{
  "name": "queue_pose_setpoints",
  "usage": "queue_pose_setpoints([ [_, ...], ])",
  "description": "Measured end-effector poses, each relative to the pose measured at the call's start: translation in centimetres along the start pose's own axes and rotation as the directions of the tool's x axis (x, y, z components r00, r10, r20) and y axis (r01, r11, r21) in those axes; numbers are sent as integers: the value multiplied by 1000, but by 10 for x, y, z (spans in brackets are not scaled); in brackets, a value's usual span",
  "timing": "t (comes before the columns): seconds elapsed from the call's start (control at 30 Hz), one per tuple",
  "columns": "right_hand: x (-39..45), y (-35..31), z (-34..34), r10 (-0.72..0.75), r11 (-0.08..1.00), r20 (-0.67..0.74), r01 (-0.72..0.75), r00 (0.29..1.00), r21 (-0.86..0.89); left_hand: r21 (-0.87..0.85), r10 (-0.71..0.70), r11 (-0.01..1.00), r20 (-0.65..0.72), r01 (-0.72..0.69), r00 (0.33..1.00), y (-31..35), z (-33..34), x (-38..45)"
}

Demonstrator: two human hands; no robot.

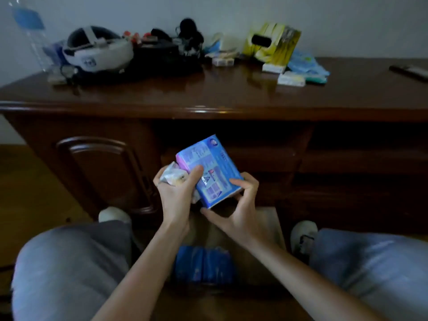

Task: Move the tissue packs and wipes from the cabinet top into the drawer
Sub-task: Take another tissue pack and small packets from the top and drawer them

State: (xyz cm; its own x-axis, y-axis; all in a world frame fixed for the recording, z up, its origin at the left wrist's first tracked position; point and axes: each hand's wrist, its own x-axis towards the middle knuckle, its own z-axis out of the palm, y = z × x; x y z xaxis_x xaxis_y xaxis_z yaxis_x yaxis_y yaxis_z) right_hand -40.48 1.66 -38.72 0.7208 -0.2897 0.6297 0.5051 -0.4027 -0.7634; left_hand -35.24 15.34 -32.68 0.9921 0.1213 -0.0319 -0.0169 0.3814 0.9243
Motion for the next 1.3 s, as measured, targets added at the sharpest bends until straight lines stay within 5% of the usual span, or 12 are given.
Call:
queue_pose_setpoints([
  [0.1,-27,13,-10,161,978,175,-180,971,101,-46,-180,982,64,183,982,-35,-37,-3],
  [0.23,-32,20,-8,566,761,123,-574,815,301,-50,-349,933,124,357,929,-73,-63,-8],
  [0.27,-31,22,-6,694,596,178,-696,697,401,-52,-379,919,157,391,912,-79,-66,-9],
  [0.33,-31,26,-4,799,83,464,-835,382,544,-62,-427,890,232,451,874,-90,-69,-13],
  [0.37,-34,28,-5,772,-94,567,-830,288,549,-43,-429,891,244,452,870,-95,-69,-16],
  [0.43,-45,36,-11,726,-217,650,-822,225,527,115,-347,936,134,334,928,-105,-71,-22],
  [0.53,-58,43,-16,721,-246,669,-834,184,494,484,-75,873,10,61,997,-112,-73,-27],
  [0.67,-56,50,-15,861,-178,483,-795,160,580,530,-44,848,21,26,999,-106,-67,-23],
  [0.87,-44,42,-17,863,274,335,-907,379,319,344,-258,923,228,170,939,-93,-64,-28],
  [0.93,-46,39,-10,849,349,299,-888,435,301,327,-271,927,249,182,930,-93,-62,-31],
  [1.13,-39,43,-22,820,283,357,-859,447,426,47,-512,859,62,510,857,-95,-72,-18],
  [1.3,-44,50,-21,771,33,609,-967,185,253,87,-498,866,228,492,837,-104,-74,-23],
])
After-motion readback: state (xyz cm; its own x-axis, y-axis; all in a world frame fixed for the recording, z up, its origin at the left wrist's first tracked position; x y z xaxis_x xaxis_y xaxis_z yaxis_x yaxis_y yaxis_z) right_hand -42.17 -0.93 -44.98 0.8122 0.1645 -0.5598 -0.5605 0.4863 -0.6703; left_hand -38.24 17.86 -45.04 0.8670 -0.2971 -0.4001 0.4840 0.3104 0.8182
